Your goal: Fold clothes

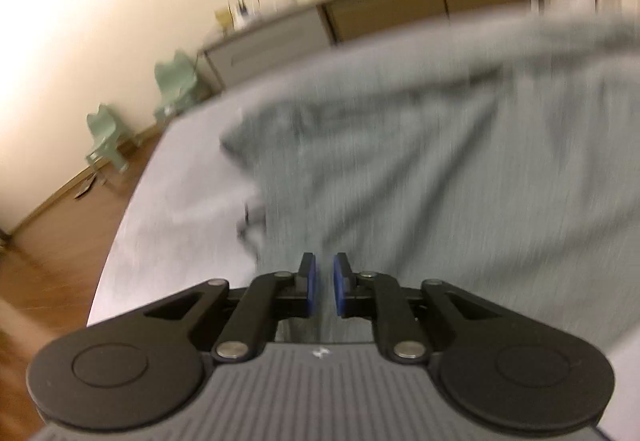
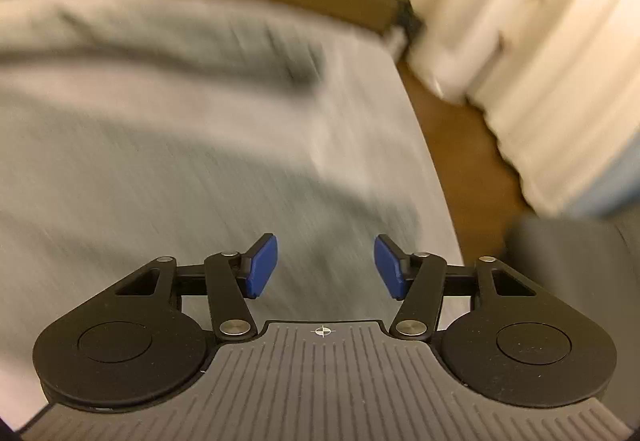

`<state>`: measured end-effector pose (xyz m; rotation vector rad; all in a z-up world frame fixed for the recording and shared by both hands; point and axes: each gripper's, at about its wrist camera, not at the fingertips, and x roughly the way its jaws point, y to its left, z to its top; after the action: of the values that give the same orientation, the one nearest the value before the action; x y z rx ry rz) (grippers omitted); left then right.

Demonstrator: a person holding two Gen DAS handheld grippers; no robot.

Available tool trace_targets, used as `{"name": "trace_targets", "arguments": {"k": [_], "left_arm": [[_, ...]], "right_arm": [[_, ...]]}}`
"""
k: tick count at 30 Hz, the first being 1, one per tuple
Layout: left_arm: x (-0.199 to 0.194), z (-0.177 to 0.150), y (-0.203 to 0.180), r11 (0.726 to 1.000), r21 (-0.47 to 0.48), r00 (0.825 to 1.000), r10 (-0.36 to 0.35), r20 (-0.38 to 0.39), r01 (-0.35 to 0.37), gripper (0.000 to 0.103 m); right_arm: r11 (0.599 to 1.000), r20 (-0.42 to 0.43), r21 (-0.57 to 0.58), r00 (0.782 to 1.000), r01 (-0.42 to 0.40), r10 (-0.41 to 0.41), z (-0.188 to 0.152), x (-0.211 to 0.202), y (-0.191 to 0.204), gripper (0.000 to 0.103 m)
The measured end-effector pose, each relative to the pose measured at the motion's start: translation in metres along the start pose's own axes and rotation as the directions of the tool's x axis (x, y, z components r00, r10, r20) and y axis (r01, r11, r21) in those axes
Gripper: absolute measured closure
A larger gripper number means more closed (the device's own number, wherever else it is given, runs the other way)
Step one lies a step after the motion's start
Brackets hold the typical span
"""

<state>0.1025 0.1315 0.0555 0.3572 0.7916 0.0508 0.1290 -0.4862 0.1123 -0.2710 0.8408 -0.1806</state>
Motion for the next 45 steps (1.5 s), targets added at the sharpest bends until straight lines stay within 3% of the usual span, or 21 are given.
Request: {"name": "trace_targets", "arguments": {"k": [4, 7, 10, 12, 15, 16, 17, 19, 21, 24, 27, 29, 31, 33, 34, 36, 37, 38, 39, 42, 45], "left_arm": [[0.031, 0.052, 0.015, 0.999, -0.047, 0.997, 0.008, 0.071, -0.004, 0.082], [0.076, 0.073, 0.016, 0.997, -0.077, 0.998, 0.010, 0.054, -0.006, 0.082], [0.115, 0.079, 0.014, 0.995, -0.096, 1.000, 0.009, 0.016, -0.008, 0.082], [0.125, 0.086, 0.007, 0.998, -0.061, 0.999, -0.013, 0.032, 0.015, 0.082], [0.140, 0.094, -0.004, 0.999, -0.006, 0.998, -0.042, 0.055, 0.043, 0.082], [0.146, 0.097, -0.009, 0.999, 0.013, 0.997, -0.050, 0.063, 0.049, 0.082], [0.152, 0.100, -0.013, 0.998, 0.031, 0.996, -0.054, 0.068, 0.052, 0.082], [0.171, 0.101, -0.017, 0.998, 0.052, 0.998, -0.025, 0.052, 0.022, 0.082], [0.188, 0.097, -0.016, 0.998, 0.061, 0.999, 0.017, 0.033, -0.019, 0.084], [0.196, 0.091, -0.002, 0.997, 0.017, 0.997, 0.073, 0.020, -0.074, 0.087], [0.199, 0.093, 0.012, 0.993, -0.053, 0.994, 0.110, 0.004, -0.110, 0.087], [0.200, 0.095, 0.020, 0.986, -0.099, 0.991, 0.131, -0.011, -0.131, 0.087], [0.203, 0.096, 0.015, 0.983, -0.095, 0.987, 0.156, -0.022, -0.158, 0.087], [0.201, 0.096, 0.005, 0.983, -0.059, 0.985, 0.171, -0.022, -0.172, 0.087], [0.196, 0.098, 0.003, 0.986, -0.043, 0.986, 0.164, -0.008, -0.164, 0.087], [0.185, 0.100, -0.002, 0.989, -0.014, 0.989, 0.150, 0.022, -0.149, 0.087], [0.180, 0.102, -0.002, 0.990, -0.014, 0.989, 0.143, 0.037, -0.143, 0.087], [0.176, 0.103, -0.002, 0.990, -0.018, 0.989, 0.137, 0.052, -0.137, 0.086], [0.174, 0.105, 0.000, 0.991, -0.036, 0.989, 0.131, 0.064, -0.129, 0.086], [0.170, 0.107, -0.003, 0.993, -0.052, 0.991, 0.108, 0.074, -0.105, 0.086], [0.168, 0.107, -0.011, 0.994, -0.043, 0.992, 0.102, 0.078, -0.099, 0.086]], "right_arm": [[0.994, 0.159, -0.045, 0.982, -0.096, 0.102, 0.049, -0.002, 0.034, 0.032], [0.978, 0.176, -0.167, 0.972, -0.128, 0.158, 0.084, 0.027, 0.072, 0.029], [0.954, 0.146, -0.292, 0.982, -0.070, 0.116, 0.109, 0.071, 0.098, 0.028], [0.938, 0.121, -0.341, 0.987, -0.058, 0.105, 0.117, 0.101, 0.102, 0.029], [0.924, 0.053, -0.362, 0.987, -0.123, 0.152, 0.122, 0.138, 0.093, 0.047], [0.921, 0.030, -0.350, 0.981, -0.169, 0.191, 0.122, 0.145, 0.087, 0.062], [0.918, 0.011, -0.340, 0.975, -0.206, 0.222, 0.123, 0.150, 0.083, 0.070], [0.916, -0.015, -0.324, 0.970, -0.235, 0.244, 0.126, 0.154, 0.078, 0.103], [0.915, -0.010, -0.324, 0.967, -0.242, 0.253, 0.131, 0.145, 0.073, 0.103], [0.918, 0.058, -0.297, 0.955, -0.262, 0.292, 0.146, 0.099, 0.052, 0.103], [0.920, 0.173, -0.207, 0.914, -0.331, 0.368, 0.179, 0.039, 0.013, 0.103], [0.927, 0.210, -0.116, 0.904, -0.357, 0.374, 0.210, 0.026, -0.012, 0.103], [0.966, 0.192, 0.006, 0.948, -0.260, 0.254, 0.247, 0.057, -0.031, 0.103], [0.990, 0.047, 0.114, 0.996, -0.086, 0.081, 0.256, 0.111, -0.038, 0.087], [0.988, -0.025, 0.156, 1.000, 0.000, 0.004, 0.259, 0.135, -0.042, 0.081], [0.979, 0.050, 0.195, 0.997, -0.063, 0.054, 0.239, 0.128, -0.039, 0.080], [0.973, 0.090, 0.211, 0.993, -0.098, 0.081, 0.229, 0.124, -0.037, 0.058], [0.961, 0.139, 0.203, 0.977, -0.187, 0.160, 0.212, 0.112, -0.035, 0.031], [0.952, 0.162, 0.170, 0.960, -0.255, 0.228, 0.191, 0.100, -0.032, 0.023], [0.944, 0.165, -0.010, 0.931, -0.330, 0.327, 0.114, 0.063, -0.013, 0.017], [0.924, 0.131, -0.125, 0.918, -0.360, 0.375, 0.053, 0.046, 0.005, 0.011]]}}
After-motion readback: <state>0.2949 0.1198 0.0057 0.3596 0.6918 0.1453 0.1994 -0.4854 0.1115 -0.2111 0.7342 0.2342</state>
